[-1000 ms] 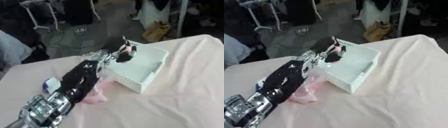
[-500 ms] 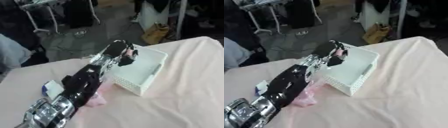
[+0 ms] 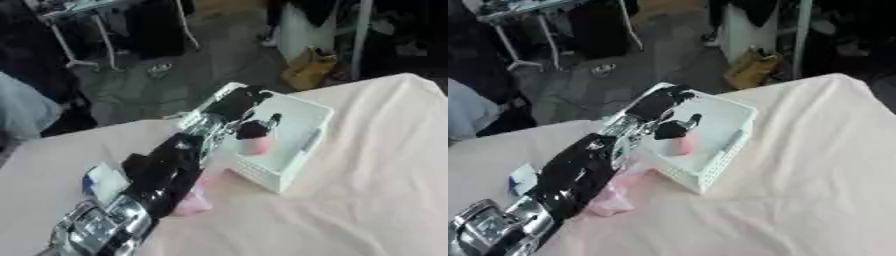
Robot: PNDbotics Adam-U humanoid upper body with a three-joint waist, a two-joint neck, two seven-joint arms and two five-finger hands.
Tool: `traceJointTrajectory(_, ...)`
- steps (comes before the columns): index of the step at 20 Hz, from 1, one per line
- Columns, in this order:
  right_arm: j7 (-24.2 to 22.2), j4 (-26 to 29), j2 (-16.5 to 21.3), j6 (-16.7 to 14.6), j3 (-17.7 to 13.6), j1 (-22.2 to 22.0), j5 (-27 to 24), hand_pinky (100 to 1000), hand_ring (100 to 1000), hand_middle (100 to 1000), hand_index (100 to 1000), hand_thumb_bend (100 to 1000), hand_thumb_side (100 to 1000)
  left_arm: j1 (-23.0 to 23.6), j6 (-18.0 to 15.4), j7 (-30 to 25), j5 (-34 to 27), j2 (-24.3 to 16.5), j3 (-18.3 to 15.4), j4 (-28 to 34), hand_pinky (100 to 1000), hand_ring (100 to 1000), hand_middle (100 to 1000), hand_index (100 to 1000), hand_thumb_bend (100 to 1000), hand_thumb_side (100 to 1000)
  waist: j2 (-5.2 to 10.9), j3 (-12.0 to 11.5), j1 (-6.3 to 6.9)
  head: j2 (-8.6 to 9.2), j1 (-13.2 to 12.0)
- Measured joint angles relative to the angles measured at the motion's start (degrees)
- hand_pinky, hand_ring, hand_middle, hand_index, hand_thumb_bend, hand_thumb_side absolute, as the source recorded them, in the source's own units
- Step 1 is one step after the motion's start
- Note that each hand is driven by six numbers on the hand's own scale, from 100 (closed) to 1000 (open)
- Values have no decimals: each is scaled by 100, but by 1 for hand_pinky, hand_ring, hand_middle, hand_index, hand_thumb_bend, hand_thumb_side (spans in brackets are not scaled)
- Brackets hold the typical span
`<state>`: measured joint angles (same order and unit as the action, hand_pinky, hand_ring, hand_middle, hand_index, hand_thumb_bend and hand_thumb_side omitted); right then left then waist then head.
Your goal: Pick up objects on the table and place them in the box.
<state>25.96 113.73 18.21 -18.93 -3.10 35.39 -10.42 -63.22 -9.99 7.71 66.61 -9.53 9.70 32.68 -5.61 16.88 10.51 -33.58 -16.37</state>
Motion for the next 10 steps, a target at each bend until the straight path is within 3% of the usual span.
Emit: traceJointTrajectory(10,-25,0,-27,5,30,27,-22,850,931,839,839,100,743,-137,-64,-86,-180,-24,-35,309,1000,1000,1000,1000,391,996,-11,-20,5,-44,6)
